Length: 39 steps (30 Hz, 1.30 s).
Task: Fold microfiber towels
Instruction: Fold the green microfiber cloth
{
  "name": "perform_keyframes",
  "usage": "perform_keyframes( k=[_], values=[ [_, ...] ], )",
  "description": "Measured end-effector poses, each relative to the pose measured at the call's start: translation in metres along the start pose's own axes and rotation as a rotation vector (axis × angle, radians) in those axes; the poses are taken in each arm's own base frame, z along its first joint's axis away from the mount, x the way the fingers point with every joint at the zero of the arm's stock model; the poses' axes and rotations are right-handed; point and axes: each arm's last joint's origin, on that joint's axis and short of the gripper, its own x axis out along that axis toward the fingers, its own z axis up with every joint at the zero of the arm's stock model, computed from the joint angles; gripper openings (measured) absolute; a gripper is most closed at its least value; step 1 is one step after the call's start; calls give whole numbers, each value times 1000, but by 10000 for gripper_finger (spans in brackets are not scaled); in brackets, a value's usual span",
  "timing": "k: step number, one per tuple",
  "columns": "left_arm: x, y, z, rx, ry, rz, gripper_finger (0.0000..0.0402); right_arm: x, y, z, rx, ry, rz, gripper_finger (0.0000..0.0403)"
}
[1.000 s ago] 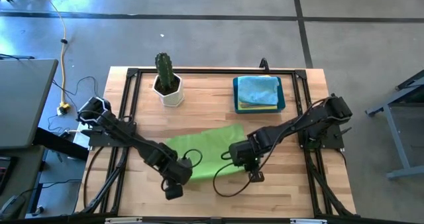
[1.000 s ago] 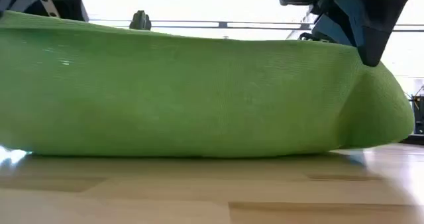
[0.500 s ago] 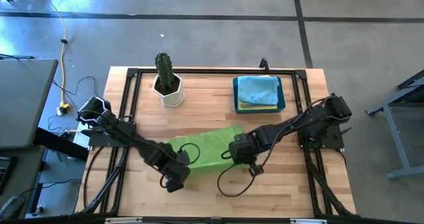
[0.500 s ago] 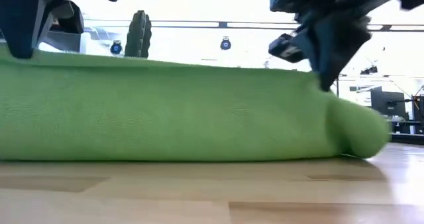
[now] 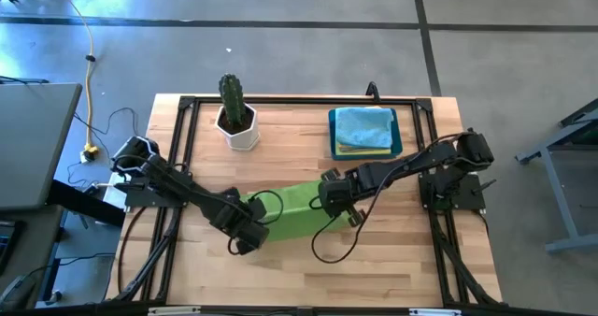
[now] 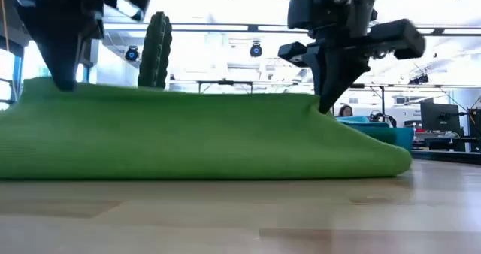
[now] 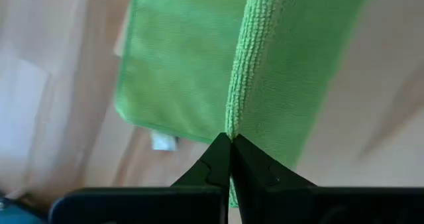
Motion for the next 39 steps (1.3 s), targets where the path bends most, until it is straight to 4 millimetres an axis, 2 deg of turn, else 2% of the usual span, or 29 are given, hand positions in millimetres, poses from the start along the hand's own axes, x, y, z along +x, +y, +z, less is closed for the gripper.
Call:
perform_keyframes(
  k=[6, 11, 15, 19, 26, 31, 34, 39],
  values=[
    [5, 13, 6, -18, 33, 106, 0, 1, -19, -8, -18, 0, -23, 0],
    [10, 20, 14, -27, 45, 146, 0, 11, -33, -12, 18, 7, -35, 0],
    [17, 23, 22, -42, 60, 170, 0, 28, -38, -16, 33, 61, -21, 0],
    [29, 25, 28, -36, 95, 203, 0, 37, -43, -19, 41, 121, -77, 0],
    [49, 26, 37, -37, 154, 251, 1, 40, -49, -20, 55, 118, -115, 0],
    [52, 25, 37, -37, 164, 260, 6, 40, -49, -20, 55, 113, -113, 3],
    [52, 25, 37, -37, 167, 263, 18, 40, -49, -19, 56, 109, -107, 18],
    [51, 29, 35, -72, 159, 326, 54, 39, -51, -21, 61, 162, -192, 74]
  ],
)
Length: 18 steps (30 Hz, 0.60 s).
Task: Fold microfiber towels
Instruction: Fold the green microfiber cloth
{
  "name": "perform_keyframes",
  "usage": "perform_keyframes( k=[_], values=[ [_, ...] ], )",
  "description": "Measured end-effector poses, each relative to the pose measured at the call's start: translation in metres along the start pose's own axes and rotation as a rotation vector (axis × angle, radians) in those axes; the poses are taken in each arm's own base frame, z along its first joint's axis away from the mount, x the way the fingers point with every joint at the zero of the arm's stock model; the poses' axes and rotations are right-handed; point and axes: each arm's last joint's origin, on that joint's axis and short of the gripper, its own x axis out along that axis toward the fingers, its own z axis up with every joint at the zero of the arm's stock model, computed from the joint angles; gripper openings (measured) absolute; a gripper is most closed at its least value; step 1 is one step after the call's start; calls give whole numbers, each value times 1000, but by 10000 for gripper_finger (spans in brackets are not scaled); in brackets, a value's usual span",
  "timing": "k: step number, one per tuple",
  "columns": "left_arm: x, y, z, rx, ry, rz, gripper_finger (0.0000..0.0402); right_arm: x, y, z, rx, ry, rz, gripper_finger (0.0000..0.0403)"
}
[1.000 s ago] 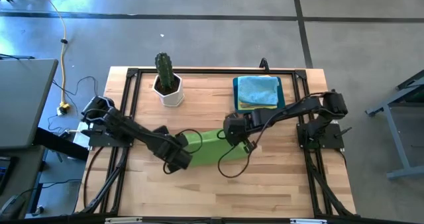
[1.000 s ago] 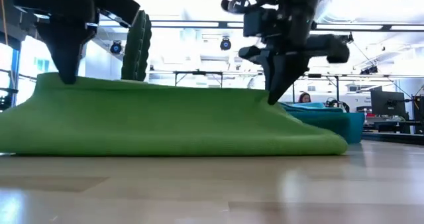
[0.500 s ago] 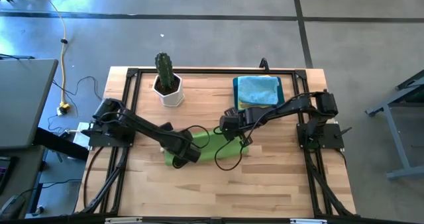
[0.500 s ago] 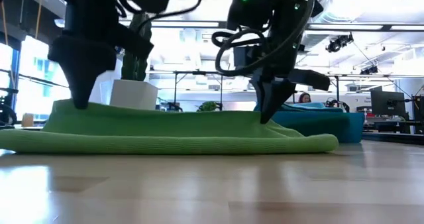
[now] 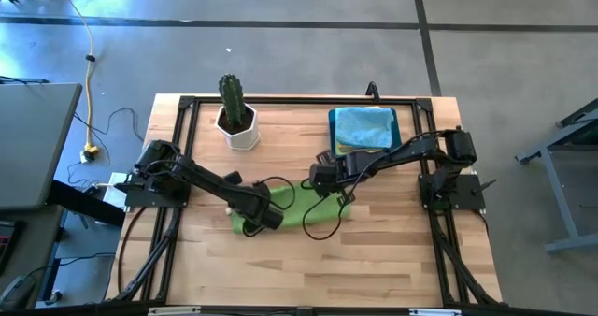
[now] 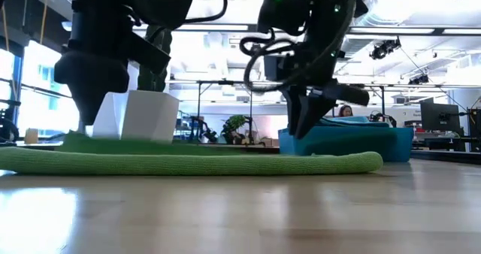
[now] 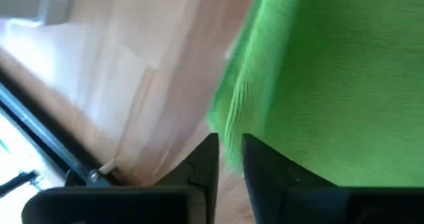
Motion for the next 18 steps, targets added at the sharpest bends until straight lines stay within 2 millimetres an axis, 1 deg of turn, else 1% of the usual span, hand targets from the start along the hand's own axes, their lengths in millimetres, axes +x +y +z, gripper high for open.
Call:
perform_keyframes(
  k=[3, 5, 9, 13, 16, 18],
  values=[
    [0, 3, 0, -44, 0, 29, 77, -1, -2, -4, 48, 83, -93, 101],
    [0, 4, 0, -44, 6, 39, 88, -2, -2, -6, 107, 102, -87, 111],
    [0, 4, 0, -33, 6, 39, 99, -2, 5, -7, 227, 75, 77, 113],
    [0, 4, -1, -31, 15, 39, 101, -3, 9, -9, 352, 93, 153, 112],
    [-2, 6, -4, 40, 88, 1, 99, -5, 12, -14, 455, 155, 195, 112],
    [-4, 5, -7, 116, 102, -31, 96, -6, 15, -18, 496, 207, 231, 112]
  ],
)
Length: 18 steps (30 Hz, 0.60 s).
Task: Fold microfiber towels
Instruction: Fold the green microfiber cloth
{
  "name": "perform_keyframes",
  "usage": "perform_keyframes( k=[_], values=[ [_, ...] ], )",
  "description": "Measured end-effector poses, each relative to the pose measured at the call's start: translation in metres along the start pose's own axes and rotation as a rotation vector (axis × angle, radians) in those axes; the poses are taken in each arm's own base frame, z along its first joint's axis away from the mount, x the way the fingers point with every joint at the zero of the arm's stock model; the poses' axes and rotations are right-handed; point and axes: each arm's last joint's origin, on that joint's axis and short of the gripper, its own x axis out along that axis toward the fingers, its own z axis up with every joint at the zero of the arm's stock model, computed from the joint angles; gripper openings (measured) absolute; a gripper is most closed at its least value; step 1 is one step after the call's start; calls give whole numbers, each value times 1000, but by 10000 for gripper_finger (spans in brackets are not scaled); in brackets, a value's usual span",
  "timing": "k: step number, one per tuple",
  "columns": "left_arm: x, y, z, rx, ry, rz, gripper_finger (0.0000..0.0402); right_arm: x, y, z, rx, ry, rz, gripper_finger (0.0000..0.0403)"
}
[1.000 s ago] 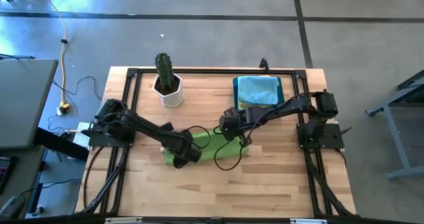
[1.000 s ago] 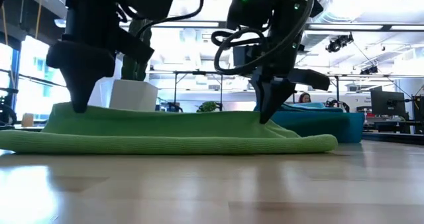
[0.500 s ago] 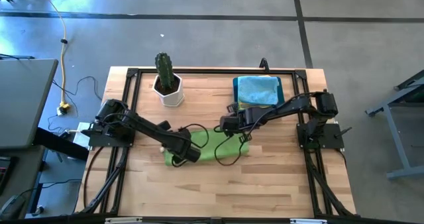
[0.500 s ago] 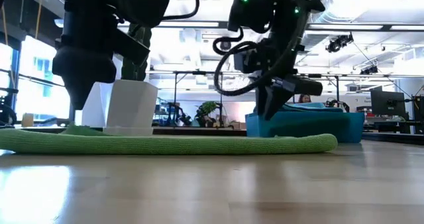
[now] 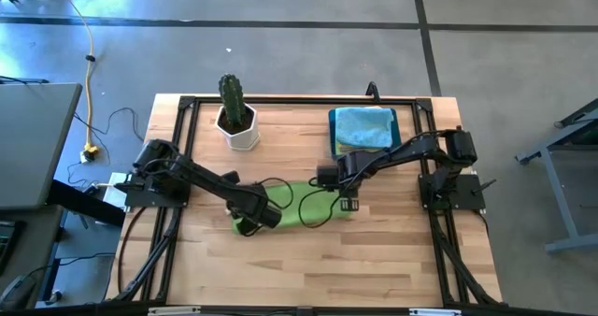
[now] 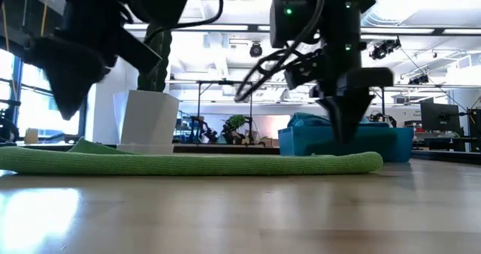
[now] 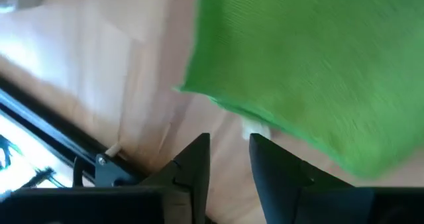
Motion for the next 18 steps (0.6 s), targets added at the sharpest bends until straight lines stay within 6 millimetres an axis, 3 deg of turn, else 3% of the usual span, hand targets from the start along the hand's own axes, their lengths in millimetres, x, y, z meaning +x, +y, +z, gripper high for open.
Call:
perform_keyframes(
  k=[4, 8, 18],
  values=[
    [-6, -3, -7, 132, 6, -59, 91, -1, 5, -4, 30, 39, 20, 112],
    [-15, -3, -19, 214, 9, -125, 91, 5, 21, -2, 4, -34, 33, 112],
    [-60, 26, -58, 141, -178, -307, 90, 33, 52, -25, -16, -200, -23, 112]
  ],
)
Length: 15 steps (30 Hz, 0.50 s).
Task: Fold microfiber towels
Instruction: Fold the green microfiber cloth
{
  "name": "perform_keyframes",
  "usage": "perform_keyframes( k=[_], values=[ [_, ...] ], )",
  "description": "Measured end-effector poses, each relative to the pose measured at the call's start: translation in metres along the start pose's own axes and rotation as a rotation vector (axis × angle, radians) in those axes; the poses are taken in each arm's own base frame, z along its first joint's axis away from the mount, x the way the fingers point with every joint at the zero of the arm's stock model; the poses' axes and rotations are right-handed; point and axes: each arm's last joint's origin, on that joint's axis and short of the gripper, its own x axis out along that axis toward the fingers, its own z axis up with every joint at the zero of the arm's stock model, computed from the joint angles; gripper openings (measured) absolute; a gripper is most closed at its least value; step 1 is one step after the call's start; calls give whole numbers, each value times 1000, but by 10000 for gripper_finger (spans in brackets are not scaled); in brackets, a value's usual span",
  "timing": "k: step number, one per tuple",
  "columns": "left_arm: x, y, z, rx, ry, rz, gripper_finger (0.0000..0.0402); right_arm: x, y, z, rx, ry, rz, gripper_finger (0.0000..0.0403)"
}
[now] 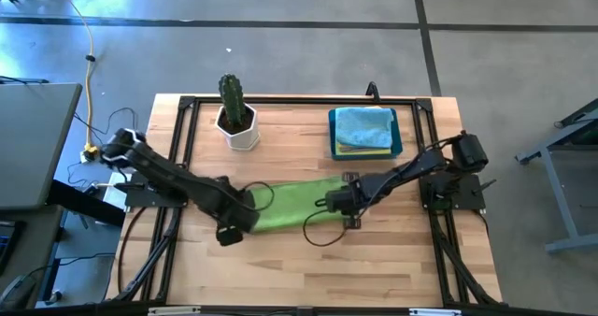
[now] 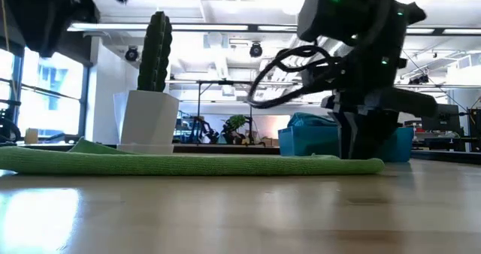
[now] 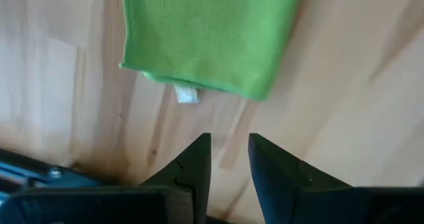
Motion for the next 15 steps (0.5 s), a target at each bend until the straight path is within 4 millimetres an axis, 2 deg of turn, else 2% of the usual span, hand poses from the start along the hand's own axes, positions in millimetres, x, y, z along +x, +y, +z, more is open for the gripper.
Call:
perform_keyframes(
  k=[4, 7, 11, 15],
  values=[
    [-19, 5, -12, -87, -77, -79, 90, 8, 2, -16, 18, 53, -12, 112],
    [-28, 8, -20, -169, -120, -107, 90, 5, 1, -27, 8, 105, -38, 112],
    [-34, 8, -26, -270, -180, -120, 90, -8, -6, -39, -18, 159, -122, 112],
    [-35, 4, -29, -300, -196, -138, 90, -24, -17, -47, -20, 199, -164, 112]
  ],
)
